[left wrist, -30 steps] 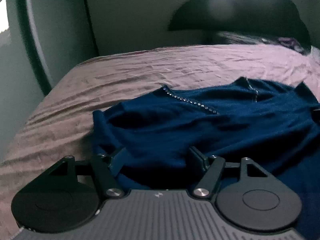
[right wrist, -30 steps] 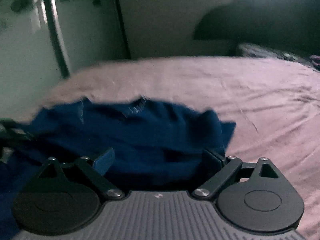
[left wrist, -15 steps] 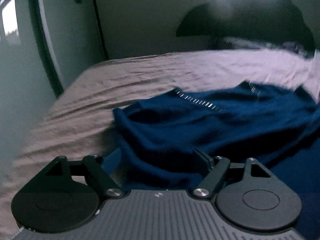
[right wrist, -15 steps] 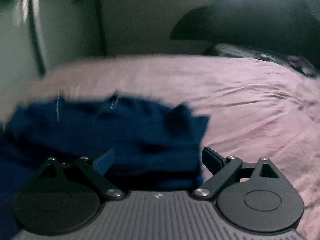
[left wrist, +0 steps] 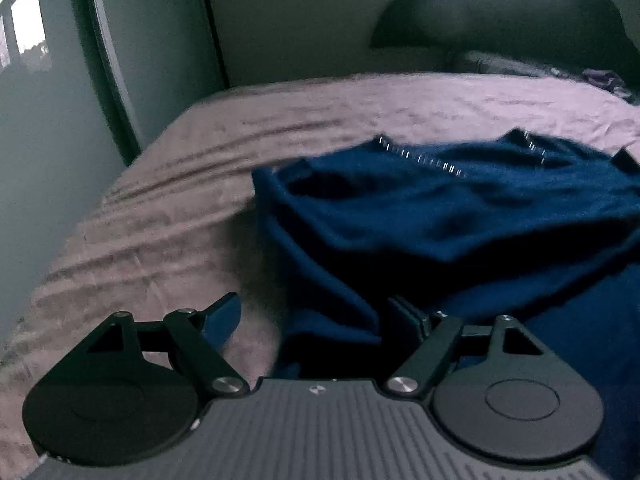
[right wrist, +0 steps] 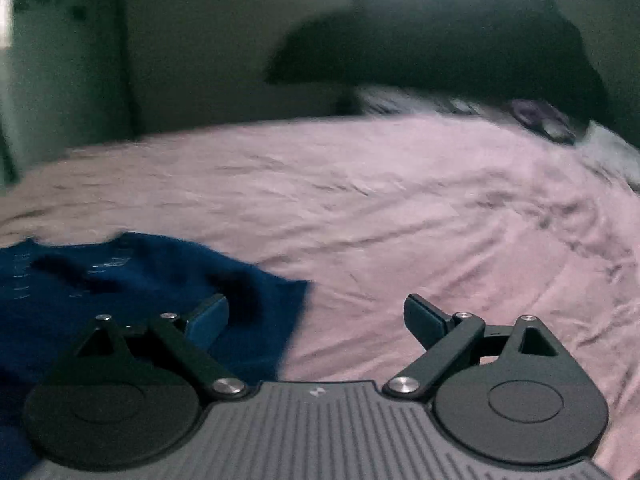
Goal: Fold small clothes
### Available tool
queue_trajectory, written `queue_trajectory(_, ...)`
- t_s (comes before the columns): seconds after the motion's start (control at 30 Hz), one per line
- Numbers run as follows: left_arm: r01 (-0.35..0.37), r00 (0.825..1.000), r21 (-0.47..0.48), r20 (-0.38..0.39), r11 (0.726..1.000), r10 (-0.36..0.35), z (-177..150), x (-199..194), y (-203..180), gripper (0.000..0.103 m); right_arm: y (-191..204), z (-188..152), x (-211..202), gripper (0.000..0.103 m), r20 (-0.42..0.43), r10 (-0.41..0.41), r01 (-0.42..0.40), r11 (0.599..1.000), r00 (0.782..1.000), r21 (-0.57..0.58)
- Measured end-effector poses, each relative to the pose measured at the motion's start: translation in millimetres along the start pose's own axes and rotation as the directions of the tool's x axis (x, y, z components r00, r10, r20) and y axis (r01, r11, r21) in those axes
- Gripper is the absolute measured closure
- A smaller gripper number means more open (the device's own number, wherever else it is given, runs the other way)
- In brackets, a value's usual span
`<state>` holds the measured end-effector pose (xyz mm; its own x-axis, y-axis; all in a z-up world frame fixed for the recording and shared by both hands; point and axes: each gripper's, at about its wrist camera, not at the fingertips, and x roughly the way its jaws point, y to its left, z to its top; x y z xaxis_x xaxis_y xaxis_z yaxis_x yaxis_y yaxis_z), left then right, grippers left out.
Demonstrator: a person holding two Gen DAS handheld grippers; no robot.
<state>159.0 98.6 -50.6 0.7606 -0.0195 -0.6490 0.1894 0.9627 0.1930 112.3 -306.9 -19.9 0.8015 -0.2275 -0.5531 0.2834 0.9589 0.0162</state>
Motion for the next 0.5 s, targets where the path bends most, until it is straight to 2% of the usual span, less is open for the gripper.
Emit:
queue_trajectory(0.07,0.008,1.000,-0.046,-0.007,0.999,-0.008,0,0,5,0.021,17,-12,1,0.002,-0.069,0.047,-0.052,0.996,0.997,-0.076)
queue_trajectory(0.13,0.015,1.000,-0.079,-0.004,0.997,-0.015,0,-8,9,0.028,25,-22,13,0.001,-0.133,0.021,-0.038,0.991,0.991,-0.126)
queue_trajectory(0.27,0.007,1.000,-0.071,0.026,0.997,-0.005,-7,-38,9,0.025,16,-25,-15,0.001,-0.083,0.007,-0.006,1.000,0.997,0.008)
queue_trajectory(0.33,-0.007,0.999,-0.079,0.035,0.997,0.009,-14,-55,12,0.022,19,-29,-36,0.001,-0.048,0.052,-0.052,0.999,0.998,0.003)
queue_trajectory(0.5,-0.034,0.999,-0.098,0.030,0.995,0.037,-38,-90,23,0.018,32,-49,-84,0.001,-0.037,0.169,-0.170,0.985,0.985,-0.031)
